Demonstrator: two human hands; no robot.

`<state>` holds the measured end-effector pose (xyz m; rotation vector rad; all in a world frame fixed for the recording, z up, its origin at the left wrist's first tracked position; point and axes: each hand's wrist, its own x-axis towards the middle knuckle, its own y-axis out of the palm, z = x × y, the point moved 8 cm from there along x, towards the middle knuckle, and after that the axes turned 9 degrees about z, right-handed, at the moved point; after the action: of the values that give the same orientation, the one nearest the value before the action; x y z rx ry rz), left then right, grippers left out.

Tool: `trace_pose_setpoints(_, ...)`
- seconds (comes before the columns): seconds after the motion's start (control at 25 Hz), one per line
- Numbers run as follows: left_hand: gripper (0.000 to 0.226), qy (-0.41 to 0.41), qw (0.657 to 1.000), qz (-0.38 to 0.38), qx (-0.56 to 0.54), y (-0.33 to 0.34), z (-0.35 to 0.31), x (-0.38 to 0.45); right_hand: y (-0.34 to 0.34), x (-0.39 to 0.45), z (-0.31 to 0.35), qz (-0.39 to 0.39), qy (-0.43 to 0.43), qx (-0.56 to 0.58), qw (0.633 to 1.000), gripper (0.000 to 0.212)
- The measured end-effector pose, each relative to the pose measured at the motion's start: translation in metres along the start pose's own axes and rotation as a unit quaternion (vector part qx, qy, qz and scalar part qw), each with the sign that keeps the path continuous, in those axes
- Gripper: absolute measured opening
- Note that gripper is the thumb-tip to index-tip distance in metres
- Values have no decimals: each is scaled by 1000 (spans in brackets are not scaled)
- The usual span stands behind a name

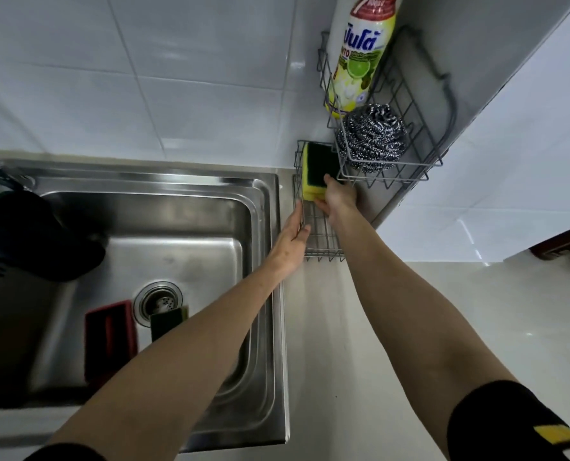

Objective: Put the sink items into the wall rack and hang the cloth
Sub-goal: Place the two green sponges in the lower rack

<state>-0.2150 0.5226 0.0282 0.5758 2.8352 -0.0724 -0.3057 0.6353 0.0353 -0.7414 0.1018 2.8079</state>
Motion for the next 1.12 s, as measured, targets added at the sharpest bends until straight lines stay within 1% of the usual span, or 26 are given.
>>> trace_pose_setpoints(0.04, 59, 4, 1000, 2, -6, 0, 0, 0, 1, 1, -2, 7, 8, 16, 1000, 45)
trace_pose_setpoints(0.12, 60, 8, 1000, 2, -12, 0, 0, 1, 5, 5, -2, 20, 9, 9, 1000, 51)
trace_pose_setpoints(0.2, 60, 11, 1000, 0, -25, -1, 2, 2, 6, 7, 2, 15, 2, -56, 998, 56)
trace_pose_setpoints(0.32, 59, 20, 999, 5, -30, -2, 4, 3, 6, 8, 11, -3, -26, -188, 982, 56)
trace_pose_setpoints(0.48, 59, 30, 999, 3, -14, -1, 1, 1, 0, -2, 13, -16, -61, -278, 958, 52)
trace_pose_setpoints(0.52, 58, 29, 1000, 0, -5, -1, 0, 0, -2, -8, 13, -25, -82, -316, 945, 48)
trace_pose_setpoints(0.6, 58, 26, 1000, -1, 11, -1, 0, -1, -1, -21, 18, -40, -158, -406, 899, 43)
trace_pose_setpoints(0.68, 58, 28, 999, -2, 24, -2, 0, -1, 6, -29, 21, -37, -232, -475, 848, 54)
trace_pose_setpoints(0.72, 57, 28, 999, -2, 29, -2, 0, -1, 8, -30, 21, -32, -249, -496, 831, 60)
trace_pose_setpoints(0.76, 57, 29, 999, -1, 33, -2, 0, -1, 9, -28, 20, -29, -255, -504, 824, 61)
trace_pose_setpoints(1.0, 57, 30, 999, 4, 41, -1, 2, -1, 7, -19, 19, -3, -260, -440, 860, 51)
trace_pose_setpoints(1.12, 57, 27, 999, 3, 35, -2, 3, -1, 7, -17, 21, -5, -265, -445, 856, 52)
